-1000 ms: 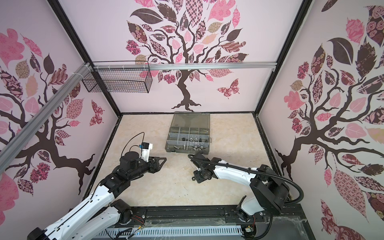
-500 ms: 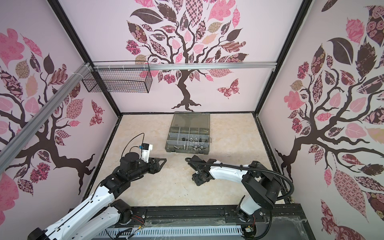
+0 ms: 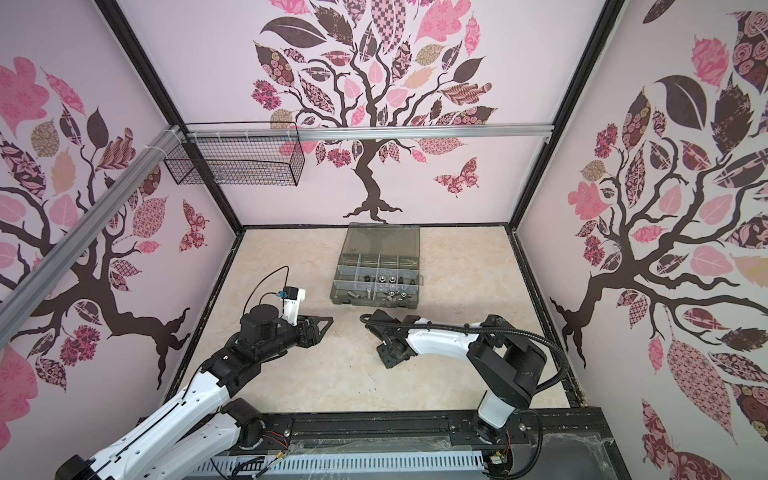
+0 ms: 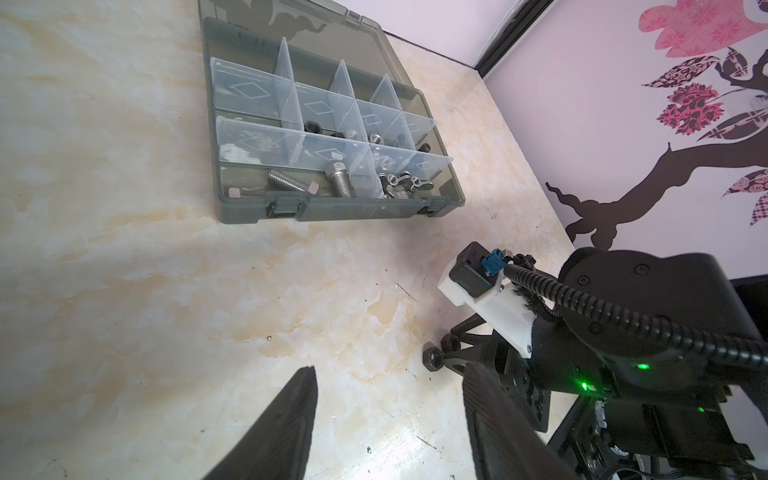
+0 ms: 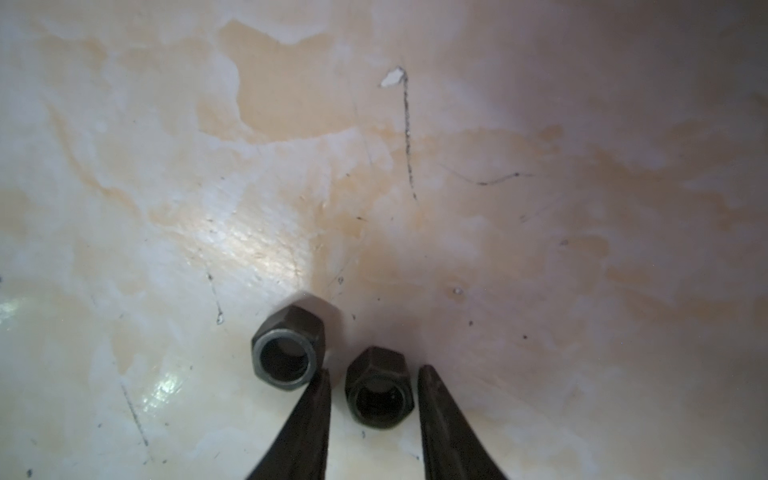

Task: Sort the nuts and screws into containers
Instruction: 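Lower the right gripper and grasp one of the two dark nuts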

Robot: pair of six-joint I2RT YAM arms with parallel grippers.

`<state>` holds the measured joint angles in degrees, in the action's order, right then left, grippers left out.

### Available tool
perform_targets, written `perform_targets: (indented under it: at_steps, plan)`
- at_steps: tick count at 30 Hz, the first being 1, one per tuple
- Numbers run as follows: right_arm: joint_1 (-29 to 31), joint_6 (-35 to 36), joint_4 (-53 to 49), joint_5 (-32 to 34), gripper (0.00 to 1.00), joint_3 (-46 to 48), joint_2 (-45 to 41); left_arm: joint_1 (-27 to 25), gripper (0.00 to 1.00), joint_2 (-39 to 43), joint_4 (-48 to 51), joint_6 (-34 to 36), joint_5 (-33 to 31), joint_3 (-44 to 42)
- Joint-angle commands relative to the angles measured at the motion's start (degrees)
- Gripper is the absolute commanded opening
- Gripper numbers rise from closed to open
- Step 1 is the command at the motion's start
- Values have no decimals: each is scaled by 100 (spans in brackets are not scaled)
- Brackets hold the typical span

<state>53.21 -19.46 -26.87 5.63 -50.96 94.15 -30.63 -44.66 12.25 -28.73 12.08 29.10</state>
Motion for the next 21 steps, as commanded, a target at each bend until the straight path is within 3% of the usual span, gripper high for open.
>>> perform_targets:
  at_steps: [1, 15, 21]
  plan:
    - [52, 4, -124, 158, 34, -134, 165, 10, 59, 2, -13, 17, -21, -13]
    - [41, 151, 32, 176, 20, -118, -26, 5, 59, -5, 116, -2, -55, 60]
    - [-429, 676, -28, -58, 20, -878, -344, 8, 60, 63, 234, 18, -76, 138]
